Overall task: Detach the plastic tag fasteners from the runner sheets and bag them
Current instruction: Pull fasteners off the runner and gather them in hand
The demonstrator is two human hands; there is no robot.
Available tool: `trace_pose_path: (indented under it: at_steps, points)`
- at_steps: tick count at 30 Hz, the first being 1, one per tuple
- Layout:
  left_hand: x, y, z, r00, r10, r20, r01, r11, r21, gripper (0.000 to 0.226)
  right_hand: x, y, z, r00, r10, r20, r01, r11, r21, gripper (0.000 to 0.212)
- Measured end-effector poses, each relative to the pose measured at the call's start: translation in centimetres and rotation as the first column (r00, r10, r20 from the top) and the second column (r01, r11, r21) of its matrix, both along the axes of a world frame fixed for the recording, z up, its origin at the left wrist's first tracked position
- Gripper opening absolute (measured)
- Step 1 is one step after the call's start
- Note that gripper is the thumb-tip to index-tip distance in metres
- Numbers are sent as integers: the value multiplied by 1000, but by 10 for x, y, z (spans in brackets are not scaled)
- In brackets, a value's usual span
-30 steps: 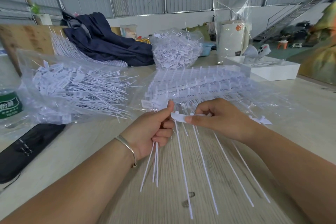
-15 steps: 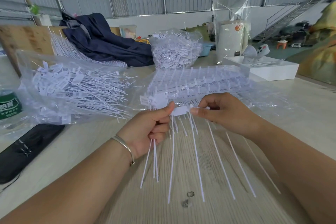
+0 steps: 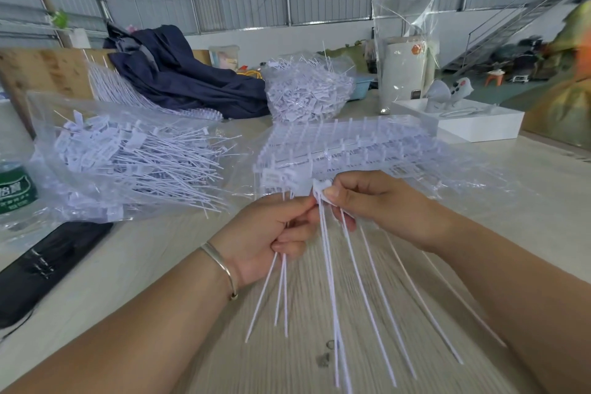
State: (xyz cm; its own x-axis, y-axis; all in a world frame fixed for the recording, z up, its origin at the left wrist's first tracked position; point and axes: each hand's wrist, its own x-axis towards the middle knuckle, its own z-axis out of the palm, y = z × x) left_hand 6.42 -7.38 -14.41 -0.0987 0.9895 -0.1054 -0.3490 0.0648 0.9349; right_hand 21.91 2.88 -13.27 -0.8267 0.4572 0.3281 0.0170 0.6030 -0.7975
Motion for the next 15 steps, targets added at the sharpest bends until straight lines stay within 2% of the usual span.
trace_pose_path:
  at_steps: [5, 7, 12, 15]
  points:
    - [-6, 0, 2, 999, 21, -50, -21, 1000, -8, 25, 0, 5, -4, 986, -167, -3, 167, 983, 82, 65]
    - [-9, 0, 2, 994, 59, -93, -62, 998, -20, 22, 2, 9, -6, 971, -237, 9, 234, 965, 117, 65]
    - [-9, 1, 0, 978, 90, -190, -100, 994, -41, 14, 5, 20, -10, 944, -329, 31, 323, 938, 129, 49]
    - [-11, 1, -1, 965, 125, -230, -141, 988, -56, 8, 7, 24, -9, 920, -391, 41, 383, 916, 121, 51]
